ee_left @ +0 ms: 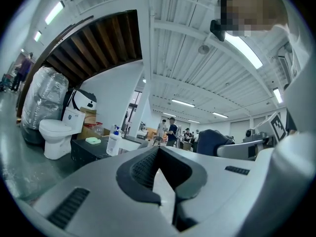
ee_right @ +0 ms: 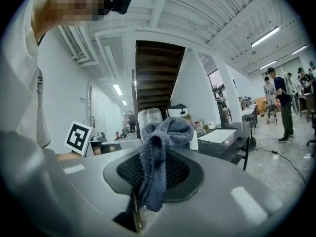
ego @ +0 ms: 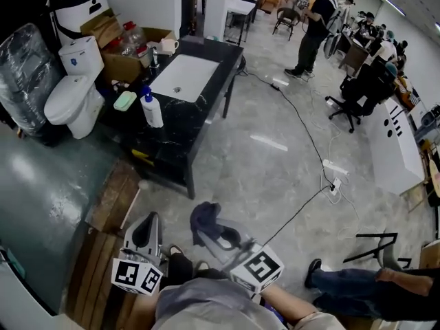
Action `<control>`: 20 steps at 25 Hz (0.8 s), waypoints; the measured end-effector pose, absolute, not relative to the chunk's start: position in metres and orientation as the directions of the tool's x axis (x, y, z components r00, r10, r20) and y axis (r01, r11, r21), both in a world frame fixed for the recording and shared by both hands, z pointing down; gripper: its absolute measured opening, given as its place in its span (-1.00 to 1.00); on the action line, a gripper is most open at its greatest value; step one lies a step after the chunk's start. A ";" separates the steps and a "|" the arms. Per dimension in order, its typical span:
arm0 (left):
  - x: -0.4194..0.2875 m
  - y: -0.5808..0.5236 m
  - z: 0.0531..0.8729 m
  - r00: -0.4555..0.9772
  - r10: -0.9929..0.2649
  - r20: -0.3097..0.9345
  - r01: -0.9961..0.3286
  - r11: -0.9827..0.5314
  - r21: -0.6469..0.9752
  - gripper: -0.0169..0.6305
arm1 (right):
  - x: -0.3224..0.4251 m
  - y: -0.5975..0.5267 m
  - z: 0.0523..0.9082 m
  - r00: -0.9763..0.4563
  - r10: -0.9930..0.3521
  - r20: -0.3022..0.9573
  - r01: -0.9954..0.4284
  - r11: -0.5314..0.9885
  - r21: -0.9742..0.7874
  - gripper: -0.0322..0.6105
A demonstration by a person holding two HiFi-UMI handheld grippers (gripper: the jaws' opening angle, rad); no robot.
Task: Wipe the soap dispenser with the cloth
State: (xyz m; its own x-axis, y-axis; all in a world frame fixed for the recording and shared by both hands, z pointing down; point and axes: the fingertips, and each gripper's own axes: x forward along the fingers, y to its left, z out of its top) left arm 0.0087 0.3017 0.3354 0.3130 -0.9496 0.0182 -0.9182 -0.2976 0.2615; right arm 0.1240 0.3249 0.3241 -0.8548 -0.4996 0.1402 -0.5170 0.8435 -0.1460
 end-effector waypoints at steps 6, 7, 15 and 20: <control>-0.012 0.287 0.332 0.301 -0.953 0.016 -0.922 -0.287 0.259 -0.93 | 0.100 0.304 0.321 -0.851 -0.507 0.137 -0.523 0.838 -0.152 -0.68; -0.017 0.283 0.332 0.300 -0.954 0.016 -0.922 -0.286 0.260 -0.93 | 0.095 0.300 0.321 -0.850 -0.508 0.138 -0.525 0.837 -0.155 -0.68; -0.050 0.250 0.327 0.318 -0.948 0.010 -0.916 -0.304 0.262 -0.93 | 0.054 0.262 0.324 -0.846 -0.506 0.165 -0.530 0.833 -0.159 -0.68; -0.069 0.231 0.329 0.338 -0.941 0.015 -0.907 -0.322 0.271 -0.93 | 0.029 0.244 0.326 -0.846 -0.501 0.184 -0.528 0.833 -0.163 -0.68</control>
